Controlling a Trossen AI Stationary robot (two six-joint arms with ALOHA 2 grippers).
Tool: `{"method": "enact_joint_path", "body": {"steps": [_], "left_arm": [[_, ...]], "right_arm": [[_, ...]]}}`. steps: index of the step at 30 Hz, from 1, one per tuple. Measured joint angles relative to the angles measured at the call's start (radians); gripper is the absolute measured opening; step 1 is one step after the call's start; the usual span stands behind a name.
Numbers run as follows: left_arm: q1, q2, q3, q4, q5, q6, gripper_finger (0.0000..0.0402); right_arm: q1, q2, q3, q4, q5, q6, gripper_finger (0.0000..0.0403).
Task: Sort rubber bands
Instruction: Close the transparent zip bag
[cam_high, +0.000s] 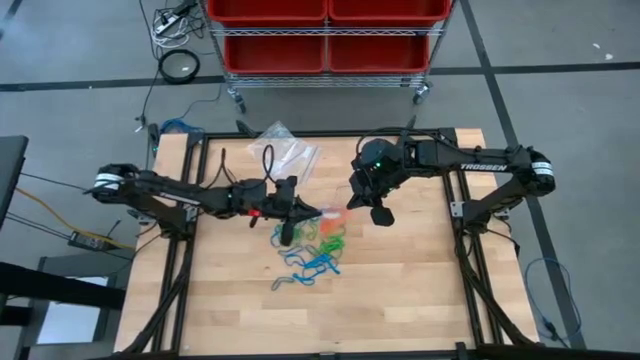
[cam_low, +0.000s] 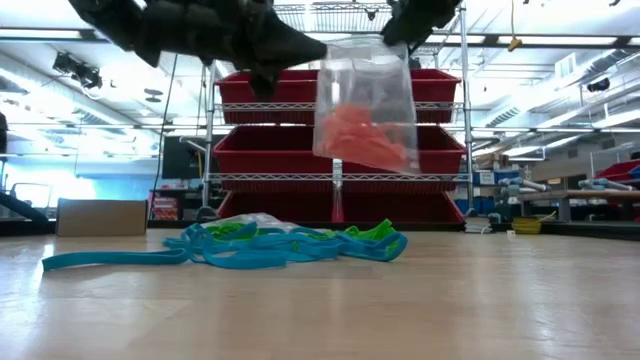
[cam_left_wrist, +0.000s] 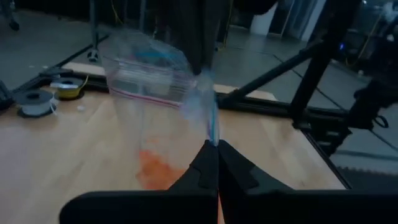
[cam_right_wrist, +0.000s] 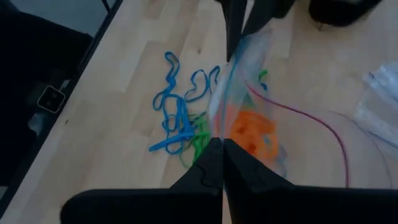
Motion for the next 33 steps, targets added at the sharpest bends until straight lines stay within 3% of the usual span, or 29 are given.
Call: {"method": "enact_joint_path", "body": {"steps": [6,10,16,23,29,33], "left_arm": [[-0.003,-0.081,0.000,-0.171,-0.003,0.005,0.0001],[-0.009,-0.090,-0.001,-0.219,0.004,0.005,0.0000],[-0.025,-0.093,-0.002,-0.235,0.004,0.016,0.0000],[-0.032,-0.181,-0.002,-0.301,-0.003,0.033,0.0000],[-0.052,-0.287,0.000,-0.385,-0.060,0.058,0.0000],[-0.076,-0.350,-0.001,-0.444,-0.093,0.062,0.0000]], "right_arm": [[0.000,0.000,0.000,0.010,0.011,0.006,0.0001],[-0.001,0.000,0.000,0.063,-0.037,0.004,0.0015],[0.001,0.000,0.000,0.080,0.036,0.023,0.0085],[-0.019,0.000,0.000,-0.009,0.053,0.063,0.0158],[-0.027,0.000,0.000,-0.004,0.101,0.061,0.0159],[-0.039,-0.002,-0.036,0.117,0.085,0.062,0.0153]]}}
